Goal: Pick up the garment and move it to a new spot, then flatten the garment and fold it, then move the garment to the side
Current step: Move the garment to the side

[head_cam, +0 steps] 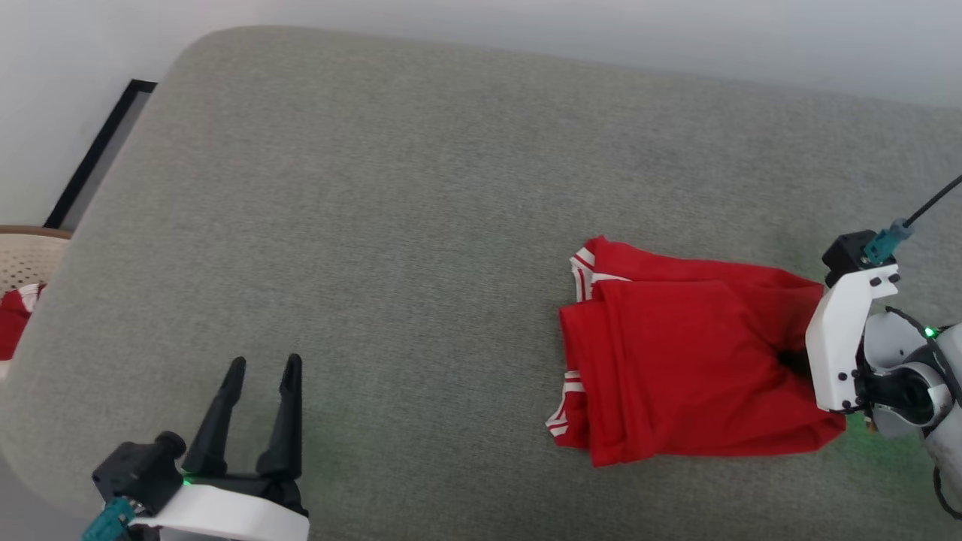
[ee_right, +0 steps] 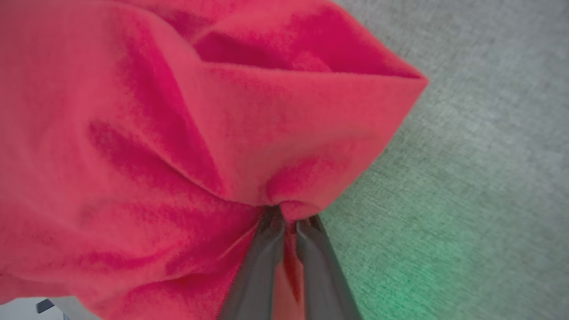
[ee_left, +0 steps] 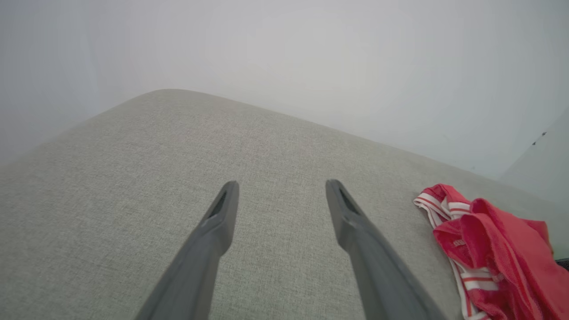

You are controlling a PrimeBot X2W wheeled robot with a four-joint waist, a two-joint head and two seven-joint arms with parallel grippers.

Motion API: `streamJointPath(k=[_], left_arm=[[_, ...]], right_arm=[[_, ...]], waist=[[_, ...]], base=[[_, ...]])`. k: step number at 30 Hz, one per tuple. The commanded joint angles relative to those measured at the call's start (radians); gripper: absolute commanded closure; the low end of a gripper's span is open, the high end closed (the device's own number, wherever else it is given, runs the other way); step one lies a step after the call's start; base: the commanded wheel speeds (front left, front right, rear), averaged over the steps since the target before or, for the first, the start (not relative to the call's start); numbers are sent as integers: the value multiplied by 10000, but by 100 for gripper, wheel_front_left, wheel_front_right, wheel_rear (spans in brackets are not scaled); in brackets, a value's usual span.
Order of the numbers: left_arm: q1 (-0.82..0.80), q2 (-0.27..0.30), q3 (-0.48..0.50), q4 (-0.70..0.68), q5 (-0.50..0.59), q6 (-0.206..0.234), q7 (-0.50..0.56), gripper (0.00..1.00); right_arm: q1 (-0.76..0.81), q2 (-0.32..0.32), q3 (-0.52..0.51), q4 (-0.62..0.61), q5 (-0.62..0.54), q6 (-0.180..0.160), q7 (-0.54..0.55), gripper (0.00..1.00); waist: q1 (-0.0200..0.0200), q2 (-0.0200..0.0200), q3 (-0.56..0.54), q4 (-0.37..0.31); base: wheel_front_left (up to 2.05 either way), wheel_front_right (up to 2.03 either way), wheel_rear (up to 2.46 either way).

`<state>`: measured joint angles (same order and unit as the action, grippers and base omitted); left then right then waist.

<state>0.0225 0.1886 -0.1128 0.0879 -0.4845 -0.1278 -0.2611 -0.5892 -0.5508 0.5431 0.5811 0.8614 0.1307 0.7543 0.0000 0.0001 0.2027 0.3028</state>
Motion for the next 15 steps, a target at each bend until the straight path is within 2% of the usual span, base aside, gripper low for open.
streamJointPath(k=[1, 10, 15], left_arm=[[-187, 30, 33, -2, -14, -38, -51, 0], [-548, 232, 239, -98, 81, -38, -53, 0], [-929, 319, 39, -192, 221, -38, -51, 0]], right_arm=[[272, 366, 224, 98, 47, -1, -46, 100], [-404, -622, -254, -950, 100, -8, -448, 100], [-649, -1049, -643, -1170, -126, -6, -584, 100]], waist=[[0, -1, 40, -77], [0, -1, 161, -888], [0, -1, 275, -1477]], base=[[0, 0, 0], [0, 0, 0], [0, 0, 0]])
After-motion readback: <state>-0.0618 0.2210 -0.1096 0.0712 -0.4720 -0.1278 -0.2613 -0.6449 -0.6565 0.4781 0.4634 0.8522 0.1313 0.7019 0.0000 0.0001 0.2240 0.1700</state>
